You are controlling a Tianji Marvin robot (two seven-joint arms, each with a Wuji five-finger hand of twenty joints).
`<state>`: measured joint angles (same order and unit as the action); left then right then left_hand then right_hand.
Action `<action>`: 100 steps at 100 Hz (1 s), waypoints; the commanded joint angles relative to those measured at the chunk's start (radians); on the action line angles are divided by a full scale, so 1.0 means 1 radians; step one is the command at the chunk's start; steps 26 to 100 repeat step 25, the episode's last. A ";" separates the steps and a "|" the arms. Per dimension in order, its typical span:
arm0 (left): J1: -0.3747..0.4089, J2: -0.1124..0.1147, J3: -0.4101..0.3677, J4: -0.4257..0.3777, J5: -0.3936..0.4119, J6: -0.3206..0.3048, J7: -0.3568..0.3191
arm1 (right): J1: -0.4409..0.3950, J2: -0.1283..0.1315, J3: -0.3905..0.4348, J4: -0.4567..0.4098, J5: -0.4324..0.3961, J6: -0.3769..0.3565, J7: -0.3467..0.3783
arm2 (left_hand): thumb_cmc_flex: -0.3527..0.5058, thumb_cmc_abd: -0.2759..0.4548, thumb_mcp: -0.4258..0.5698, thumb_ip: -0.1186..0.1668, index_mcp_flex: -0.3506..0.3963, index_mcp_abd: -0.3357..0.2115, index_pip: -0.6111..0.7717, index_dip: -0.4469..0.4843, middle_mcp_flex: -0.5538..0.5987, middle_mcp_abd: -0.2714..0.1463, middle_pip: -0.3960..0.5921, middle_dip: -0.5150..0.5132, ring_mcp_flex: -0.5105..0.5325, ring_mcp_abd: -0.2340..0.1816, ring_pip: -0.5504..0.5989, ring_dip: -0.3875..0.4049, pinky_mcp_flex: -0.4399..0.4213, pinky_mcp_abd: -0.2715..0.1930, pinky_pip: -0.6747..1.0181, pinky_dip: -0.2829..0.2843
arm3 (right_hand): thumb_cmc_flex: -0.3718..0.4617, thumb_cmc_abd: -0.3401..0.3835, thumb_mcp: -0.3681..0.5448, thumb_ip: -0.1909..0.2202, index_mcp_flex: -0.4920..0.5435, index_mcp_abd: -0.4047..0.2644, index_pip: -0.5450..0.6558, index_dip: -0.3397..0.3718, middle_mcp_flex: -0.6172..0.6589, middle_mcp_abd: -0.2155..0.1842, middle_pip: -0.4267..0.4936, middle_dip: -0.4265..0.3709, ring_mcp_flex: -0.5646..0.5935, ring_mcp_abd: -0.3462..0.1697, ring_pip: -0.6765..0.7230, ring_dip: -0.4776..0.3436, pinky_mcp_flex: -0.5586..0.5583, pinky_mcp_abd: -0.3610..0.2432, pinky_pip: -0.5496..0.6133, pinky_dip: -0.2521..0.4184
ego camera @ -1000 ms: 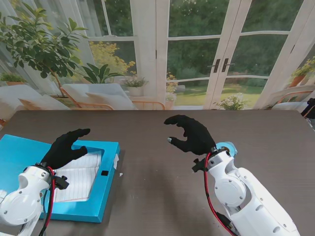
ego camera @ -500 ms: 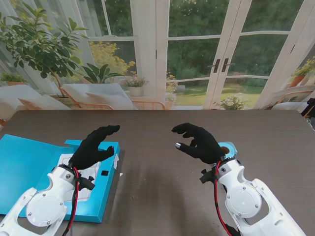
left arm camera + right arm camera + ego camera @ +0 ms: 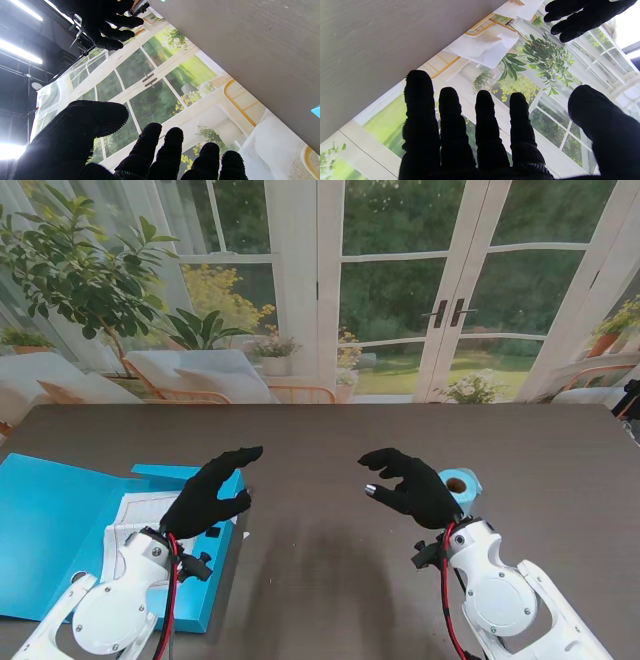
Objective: Peel a label from the label roll, stick it on the side of the file box and file the documents
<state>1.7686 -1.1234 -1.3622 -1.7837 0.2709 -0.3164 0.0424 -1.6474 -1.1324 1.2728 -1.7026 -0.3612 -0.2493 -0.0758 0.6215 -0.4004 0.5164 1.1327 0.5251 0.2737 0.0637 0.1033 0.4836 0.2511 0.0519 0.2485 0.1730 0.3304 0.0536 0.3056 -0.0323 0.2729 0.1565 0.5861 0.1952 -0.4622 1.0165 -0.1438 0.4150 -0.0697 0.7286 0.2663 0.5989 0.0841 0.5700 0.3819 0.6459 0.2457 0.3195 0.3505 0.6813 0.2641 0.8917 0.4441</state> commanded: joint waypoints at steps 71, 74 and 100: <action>0.021 -0.006 0.006 -0.014 -0.003 0.009 -0.021 | 0.001 -0.006 -0.014 0.016 -0.008 -0.010 -0.004 | -0.033 0.024 -0.007 -0.029 -0.016 -0.003 -0.012 -0.009 -0.032 -0.027 -0.005 -0.011 -0.021 -0.025 -0.014 -0.015 -0.025 -0.051 -0.028 -0.020 | -0.019 0.036 -0.009 0.026 -0.014 -0.026 -0.013 -0.008 -0.035 0.001 -0.016 0.010 -0.044 -0.014 -0.013 -0.001 -0.474 0.001 -0.032 0.046; 0.021 -0.006 0.006 -0.014 -0.003 0.009 -0.021 | 0.001 -0.006 -0.014 0.016 -0.008 -0.010 -0.004 | -0.033 0.024 -0.007 -0.029 -0.016 -0.003 -0.012 -0.009 -0.032 -0.027 -0.005 -0.011 -0.021 -0.025 -0.014 -0.015 -0.025 -0.051 -0.028 -0.020 | -0.019 0.036 -0.009 0.026 -0.014 -0.026 -0.013 -0.008 -0.035 0.001 -0.016 0.010 -0.044 -0.014 -0.013 -0.001 -0.474 0.001 -0.032 0.046; 0.021 -0.006 0.006 -0.014 -0.003 0.009 -0.021 | 0.001 -0.006 -0.014 0.016 -0.008 -0.010 -0.004 | -0.033 0.024 -0.007 -0.029 -0.016 -0.003 -0.012 -0.009 -0.032 -0.027 -0.005 -0.011 -0.021 -0.025 -0.014 -0.015 -0.025 -0.051 -0.028 -0.020 | -0.019 0.036 -0.009 0.026 -0.014 -0.026 -0.013 -0.008 -0.035 0.001 -0.016 0.010 -0.044 -0.014 -0.013 -0.001 -0.474 0.001 -0.032 0.046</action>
